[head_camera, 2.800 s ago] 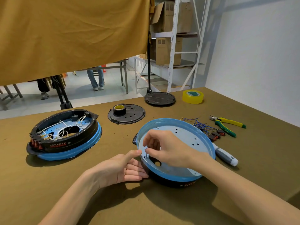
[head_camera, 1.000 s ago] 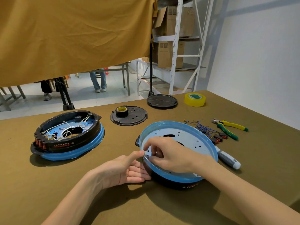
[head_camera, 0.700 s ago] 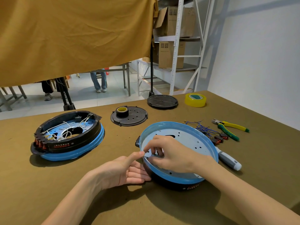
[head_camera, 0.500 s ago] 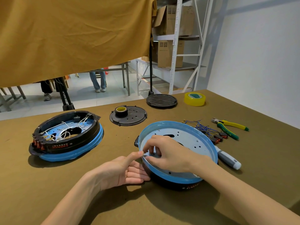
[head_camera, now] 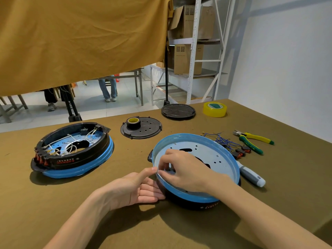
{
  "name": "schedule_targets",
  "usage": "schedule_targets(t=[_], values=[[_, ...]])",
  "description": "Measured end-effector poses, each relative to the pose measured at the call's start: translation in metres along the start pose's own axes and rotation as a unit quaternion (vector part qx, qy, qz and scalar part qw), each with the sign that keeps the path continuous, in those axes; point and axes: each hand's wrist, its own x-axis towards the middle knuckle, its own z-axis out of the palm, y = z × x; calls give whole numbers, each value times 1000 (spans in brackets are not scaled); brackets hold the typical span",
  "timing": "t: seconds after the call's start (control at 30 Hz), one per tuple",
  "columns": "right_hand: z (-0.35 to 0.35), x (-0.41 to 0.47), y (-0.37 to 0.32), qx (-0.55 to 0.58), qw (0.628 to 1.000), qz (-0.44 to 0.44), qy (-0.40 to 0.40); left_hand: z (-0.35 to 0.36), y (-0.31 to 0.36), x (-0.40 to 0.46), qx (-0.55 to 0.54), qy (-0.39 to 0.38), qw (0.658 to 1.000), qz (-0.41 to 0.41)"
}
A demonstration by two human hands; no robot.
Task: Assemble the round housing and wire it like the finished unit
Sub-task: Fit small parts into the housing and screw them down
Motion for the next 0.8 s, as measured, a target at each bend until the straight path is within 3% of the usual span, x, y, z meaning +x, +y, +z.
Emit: schedule_targets(t=[0.1, 0.23, 0.37, 0.8], values=[[-2, -1, 1, 16, 1000, 2, -16, 0, 0, 0, -1, 2, 1000, 0], [1, 2, -4, -55, 998, 13, 6, 1, 0, 1, -1, 10, 1000, -3], [-6, 0, 0, 16, 999, 17, -35, 2, 1, 0, 0, 11, 1000, -2], [-3, 1, 6, 27, 999, 21, -36, 7, 2, -7, -3, 23, 1000, 3]])
